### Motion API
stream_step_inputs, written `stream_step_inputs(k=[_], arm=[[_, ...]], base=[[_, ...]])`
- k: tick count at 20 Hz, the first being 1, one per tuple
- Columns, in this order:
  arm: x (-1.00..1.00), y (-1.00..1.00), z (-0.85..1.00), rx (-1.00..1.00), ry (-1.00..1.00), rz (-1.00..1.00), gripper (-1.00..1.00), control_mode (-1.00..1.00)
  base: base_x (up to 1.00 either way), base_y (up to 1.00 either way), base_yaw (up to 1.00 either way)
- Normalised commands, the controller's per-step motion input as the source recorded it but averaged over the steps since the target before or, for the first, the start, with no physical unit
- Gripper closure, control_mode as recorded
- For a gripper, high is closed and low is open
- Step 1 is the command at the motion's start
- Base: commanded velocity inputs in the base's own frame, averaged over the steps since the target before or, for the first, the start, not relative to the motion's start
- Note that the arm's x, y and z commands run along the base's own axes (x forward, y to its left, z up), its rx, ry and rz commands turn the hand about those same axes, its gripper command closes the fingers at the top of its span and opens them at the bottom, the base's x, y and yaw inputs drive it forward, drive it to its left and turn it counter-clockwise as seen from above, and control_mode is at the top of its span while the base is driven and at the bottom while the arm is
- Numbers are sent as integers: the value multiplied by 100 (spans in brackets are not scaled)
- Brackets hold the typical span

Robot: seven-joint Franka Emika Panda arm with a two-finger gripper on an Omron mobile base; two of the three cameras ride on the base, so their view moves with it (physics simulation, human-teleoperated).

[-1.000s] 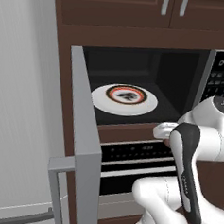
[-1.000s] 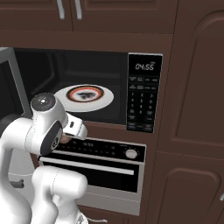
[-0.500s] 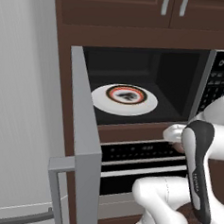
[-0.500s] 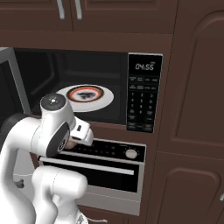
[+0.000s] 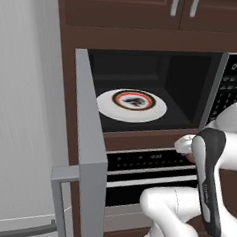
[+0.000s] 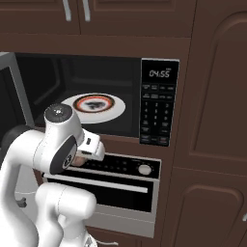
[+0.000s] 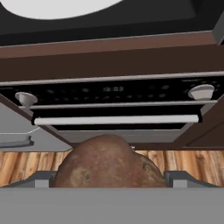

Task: Retrieve the reheated potato from the microwave, then place the potato, cheese, and condiment on the cutting board.

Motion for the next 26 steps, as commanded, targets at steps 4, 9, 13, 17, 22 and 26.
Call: stream_step_inputs(k=[4,9,13,17,22,26], arm=[[0,0,0,0,0,0,100,-100],[0,0,0,0,0,0,100,-100],[0,0,0,0,0,0,100,-100],[0,0,0,0,0,0,100,-100],[0,0,0,0,0,0,100,100],[0,0,0,0,0,0,100,100]], base=[[0,0,0],[0,0,0],[0,0,0],[0,0,0],[0,0,0],[-7,0,0]])
